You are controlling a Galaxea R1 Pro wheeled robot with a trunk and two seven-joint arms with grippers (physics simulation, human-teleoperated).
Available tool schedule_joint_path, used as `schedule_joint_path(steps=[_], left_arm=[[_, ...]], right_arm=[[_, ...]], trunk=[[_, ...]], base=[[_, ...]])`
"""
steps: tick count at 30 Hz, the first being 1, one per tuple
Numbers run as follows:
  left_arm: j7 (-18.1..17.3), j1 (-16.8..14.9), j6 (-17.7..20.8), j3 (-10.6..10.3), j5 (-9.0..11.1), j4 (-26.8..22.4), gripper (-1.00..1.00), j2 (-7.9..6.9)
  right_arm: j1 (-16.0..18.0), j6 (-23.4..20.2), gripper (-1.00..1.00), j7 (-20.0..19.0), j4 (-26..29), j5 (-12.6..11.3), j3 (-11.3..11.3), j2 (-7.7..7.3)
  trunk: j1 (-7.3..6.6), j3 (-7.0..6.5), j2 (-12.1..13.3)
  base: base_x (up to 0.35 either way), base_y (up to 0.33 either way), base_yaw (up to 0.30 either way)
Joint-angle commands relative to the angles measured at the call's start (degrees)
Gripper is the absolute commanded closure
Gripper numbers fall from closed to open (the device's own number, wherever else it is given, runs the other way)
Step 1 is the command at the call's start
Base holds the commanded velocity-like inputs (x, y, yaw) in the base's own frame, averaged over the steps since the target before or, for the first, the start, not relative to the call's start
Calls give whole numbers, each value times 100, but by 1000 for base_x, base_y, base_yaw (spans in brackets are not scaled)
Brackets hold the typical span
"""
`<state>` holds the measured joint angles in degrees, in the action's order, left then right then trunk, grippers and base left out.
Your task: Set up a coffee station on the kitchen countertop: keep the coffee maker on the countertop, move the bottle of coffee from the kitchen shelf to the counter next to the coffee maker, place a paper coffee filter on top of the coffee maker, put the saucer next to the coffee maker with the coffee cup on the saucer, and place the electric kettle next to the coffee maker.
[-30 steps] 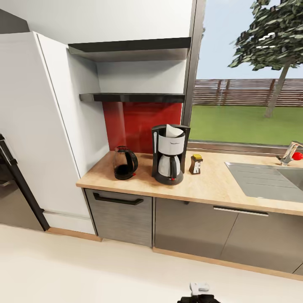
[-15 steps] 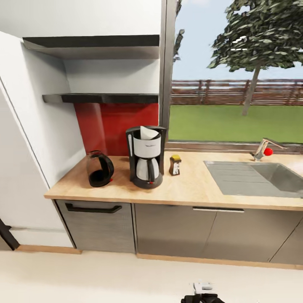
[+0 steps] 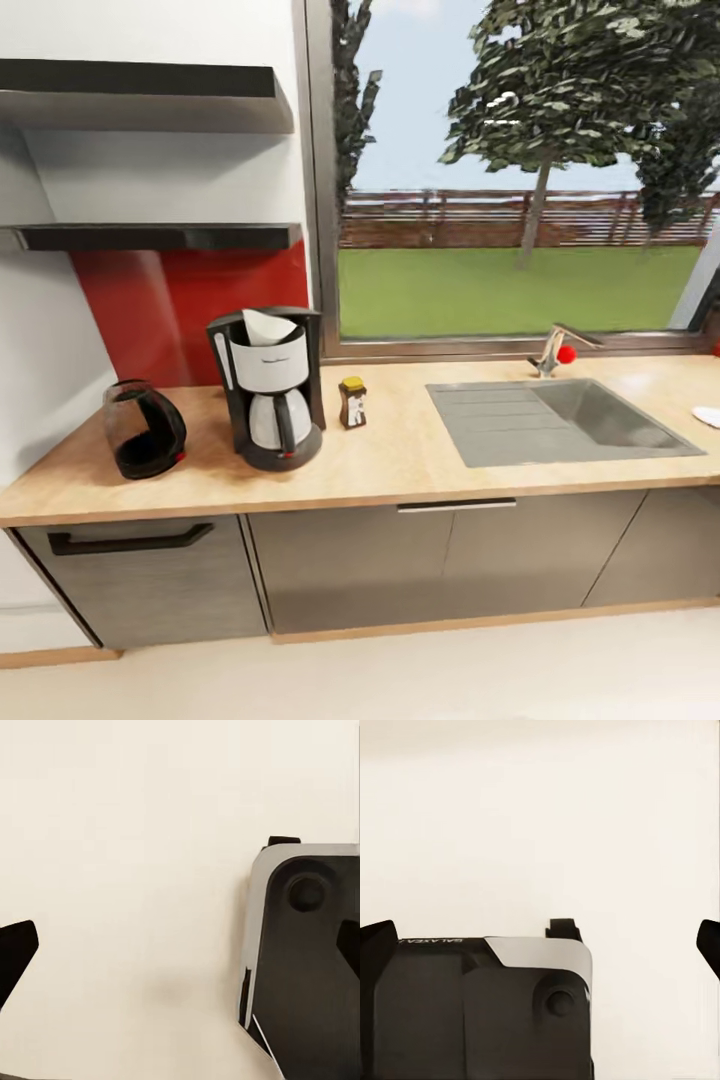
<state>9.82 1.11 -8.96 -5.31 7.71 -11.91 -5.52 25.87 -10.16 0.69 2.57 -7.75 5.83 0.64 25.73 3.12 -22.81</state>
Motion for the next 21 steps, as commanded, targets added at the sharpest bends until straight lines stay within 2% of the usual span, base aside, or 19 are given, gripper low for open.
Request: schedule_joint_path(steps=[1, 5, 7, 11, 12, 13, 16, 21], left_arm=[[28, 4, -8, -50, 61, -13, -100, 10], [41, 4, -9, -43, 76, -13, -100, 34], [44, 0, -10, -42, 79, -18, -100, 39], [46, -10, -3, -41, 81, -21, -100, 41], [46, -12, -2, -41, 81, -22, -100, 42], [46, -13, -1, -41, 81, -22, -100, 42], [46, -14, -1, -25, 81, -18, -100, 42], [46, -9, -1, -15, 67, 6, -100, 39]], right_arm=[[-2, -31, -100, 5, 9, -56, 50, 0], [-18, -33, -100, 8, 7, -50, 44, -14], [-30, -37, -100, 9, 7, -45, 47, -67], [-36, -34, -100, 9, 12, -52, 42, -288], [-37, -32, -100, 10, 20, -56, 42, -384], [-37, -31, -100, 10, 21, -58, 44, -408], [-38, -29, -100, 10, 13, -48, 59, -399], [-53, -27, -100, 3, -63, -37, 66, -373]], trunk=[[5, 11, -11], [5, 11, -11], [5, 11, -11], [5, 6, -11], [5, 3, -11], [5, 1, -11], [5, -10, -11], [5, -15, -11]], base=[[123, -257, -268], [96, -268, -268], [85, -272, -268], [95, -273, -278], [112, -273, -288], [115, -273, -290], [121, -273, -260], [132, -273, -48]])
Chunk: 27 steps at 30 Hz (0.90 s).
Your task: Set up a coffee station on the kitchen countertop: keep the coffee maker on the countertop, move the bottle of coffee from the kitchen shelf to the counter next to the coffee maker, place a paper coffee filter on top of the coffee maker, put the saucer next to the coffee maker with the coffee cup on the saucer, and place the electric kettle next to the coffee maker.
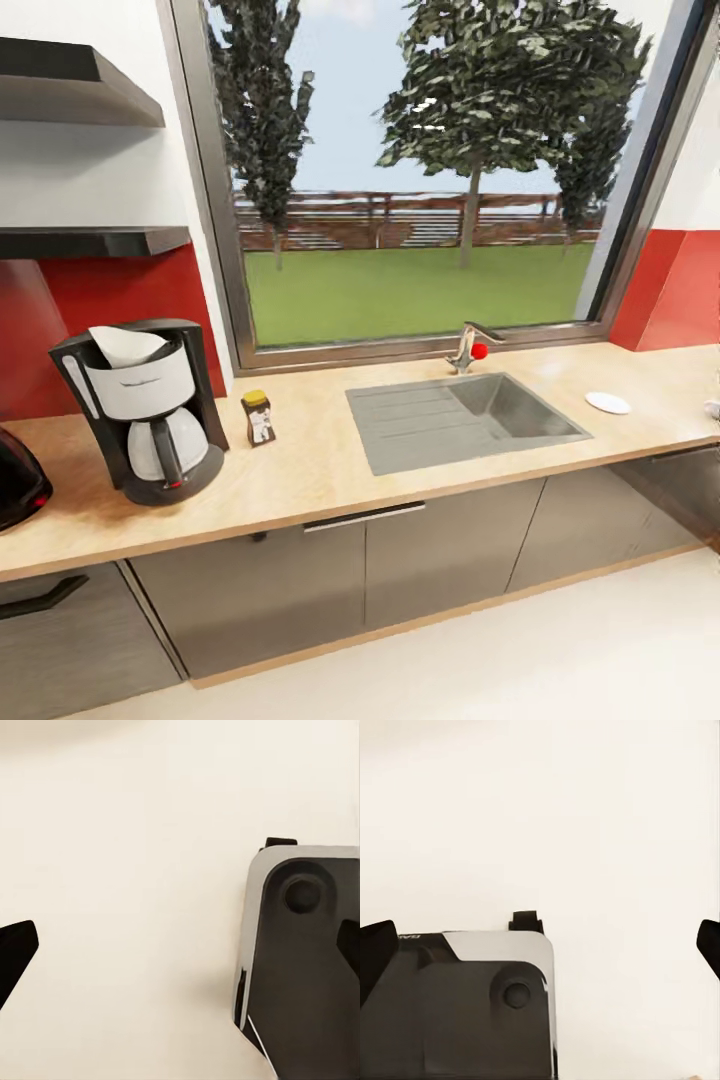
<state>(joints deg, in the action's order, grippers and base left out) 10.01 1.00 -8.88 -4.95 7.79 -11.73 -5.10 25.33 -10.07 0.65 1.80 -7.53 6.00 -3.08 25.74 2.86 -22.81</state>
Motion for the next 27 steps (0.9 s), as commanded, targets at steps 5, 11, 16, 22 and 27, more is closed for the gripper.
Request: schedule_joint_path(steps=[5, 11, 16, 22, 27], left_arm=[[27, 5, -8, -50, 71, -12, -100, 0], [27, 5, -8, -50, 74, -5, -100, 0], [27, 5, -8, -50, 74, -4, -100, 0], [27, 5, -9, -50, 74, -22, -100, 3], [27, 5, -11, -50, 74, -26, -100, 6]], right_arm=[[-43, -30, -100, 13, -21, -53, 51, 1], [-46, 30, -100, 12, -20, -59, 51, 1], [-46, 89, -100, 9, -18, -63, 51, 7], [-46, 106, -100, 10, -13, -66, 51, 34], [-46, 118, -100, 7, -13, -72, 46, 36]], trunk=[[5, 11, -11], [5, 10, -11], [5, 10, -11], [5, 10, -11], [5, 10, -11]], base=[[146, -272, -4], [172, -270, 0], [174, -270, 0], [174, -270, 0], [172, -270, -69]])
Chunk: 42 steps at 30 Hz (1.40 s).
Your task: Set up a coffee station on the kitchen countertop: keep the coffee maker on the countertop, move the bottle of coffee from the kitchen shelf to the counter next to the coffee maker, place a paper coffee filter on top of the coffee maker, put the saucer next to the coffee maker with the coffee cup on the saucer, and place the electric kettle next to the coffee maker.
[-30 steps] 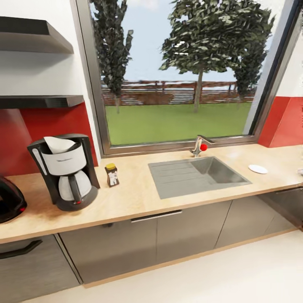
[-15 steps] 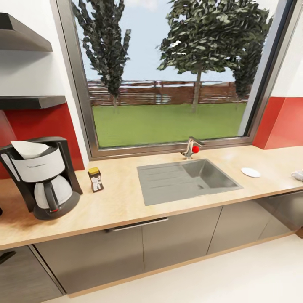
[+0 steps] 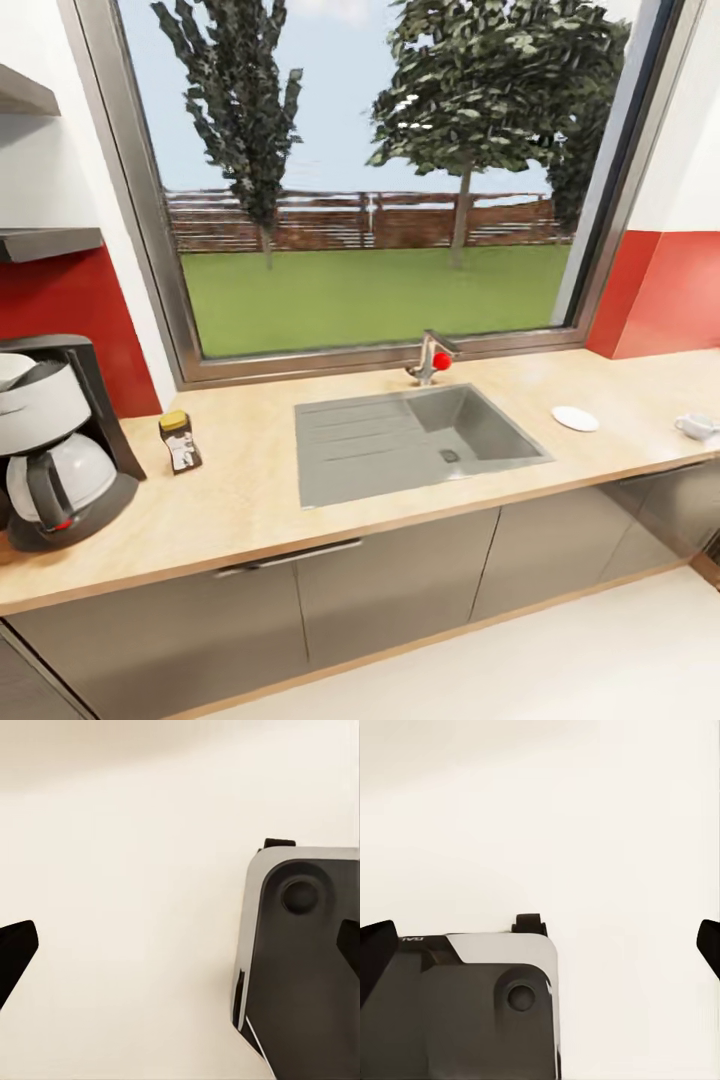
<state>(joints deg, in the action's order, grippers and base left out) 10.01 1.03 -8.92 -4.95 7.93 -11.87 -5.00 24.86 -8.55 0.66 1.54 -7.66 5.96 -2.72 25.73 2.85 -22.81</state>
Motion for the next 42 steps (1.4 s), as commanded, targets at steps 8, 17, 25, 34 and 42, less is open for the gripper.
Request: schedule_joint_path(steps=[8, 17, 25, 34, 42], left_arm=[[28, 3, -5, -42, 39, -4, -100, 34], [44, 3, -4, -59, 33, 42, -100, 139], [37, 3, -4, -59, 41, 53, -100, 139], [36, 3, -13, -51, 51, 53, -100, 144], [35, 3, -13, -50, 42, 53, -100, 148]], right_arm=[[-112, -44, -100, 17, -2, -38, 46, -20], [-776, -48, -100, 35, -4, -29, 54, -14], [-934, -43, -100, -25, -4, -31, 54, -20], [-1061, -38, -100, -882, 2, -49, 47, -69], [-1071, 14, -100, -942, 1, -20, 63, -6]], trunk=[[5, 11, -11], [5, 11, -11], [5, 11, -11], [5, 11, -11], [5, 11, -11]], base=[[160, -270, -233], [165, -271, -264], [204, -271, -111], [206, -271, -3], [164, -286, 0]])
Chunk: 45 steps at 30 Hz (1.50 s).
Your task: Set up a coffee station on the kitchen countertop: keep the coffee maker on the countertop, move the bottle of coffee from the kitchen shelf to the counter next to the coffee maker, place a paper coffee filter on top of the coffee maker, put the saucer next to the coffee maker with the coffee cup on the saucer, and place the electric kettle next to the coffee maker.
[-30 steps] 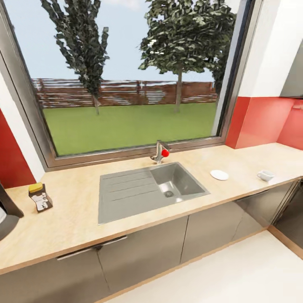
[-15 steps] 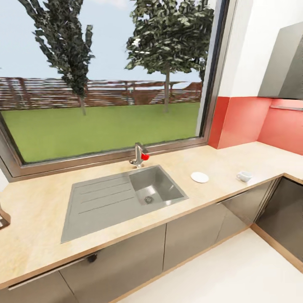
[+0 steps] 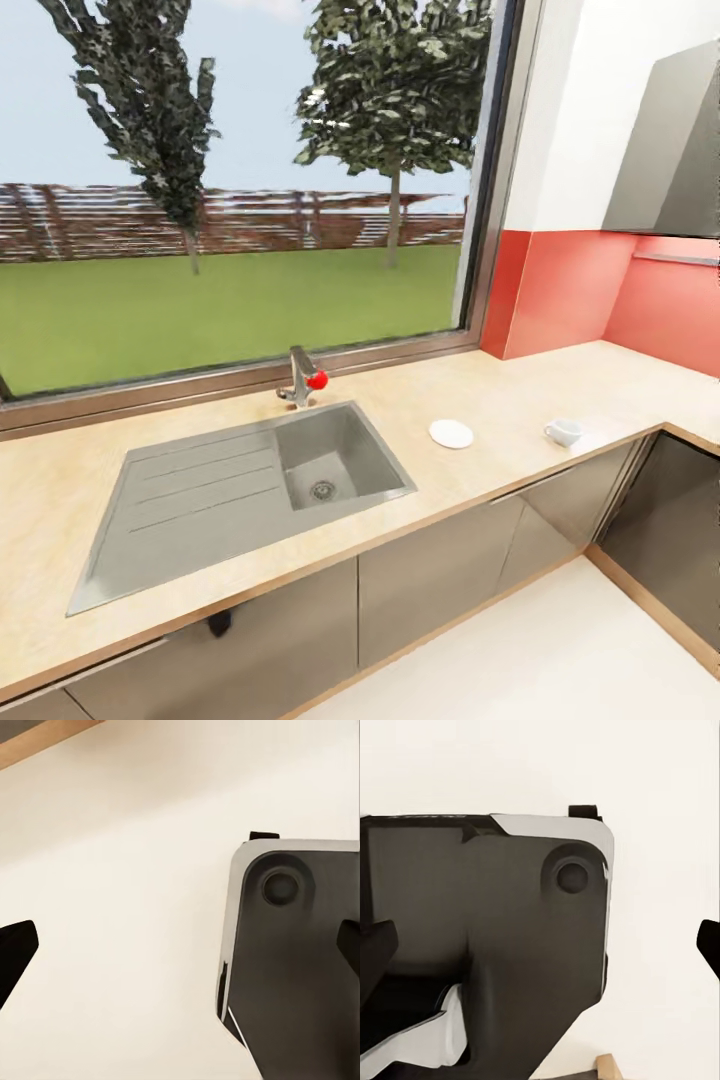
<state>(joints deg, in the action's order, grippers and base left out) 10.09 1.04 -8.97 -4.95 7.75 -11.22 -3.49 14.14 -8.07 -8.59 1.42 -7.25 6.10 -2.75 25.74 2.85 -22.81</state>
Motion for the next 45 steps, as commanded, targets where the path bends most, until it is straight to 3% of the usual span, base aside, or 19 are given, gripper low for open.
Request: schedule_joint_path(steps=[1, 14, 45], left_arm=[[27, 2, -8, -50, 60, -12, -100, -3], [28, 2, -3, -49, 75, -12, -100, -3], [28, 2, -7, -33, 77, -12, -100, -3]], right_arm=[[1, -13, -100, -16, 11, -61, 49, -3], [1, 204, -100, -11, 25, -74, 40, -19], [1, 210, -100, -8, 25, -74, 42, -15]], trunk=[[5, 11, -11], [5, 11, -11], [5, 11, -11]], base=[[129, -299, 0], [84, -305, 19], [18, -311, 274]])
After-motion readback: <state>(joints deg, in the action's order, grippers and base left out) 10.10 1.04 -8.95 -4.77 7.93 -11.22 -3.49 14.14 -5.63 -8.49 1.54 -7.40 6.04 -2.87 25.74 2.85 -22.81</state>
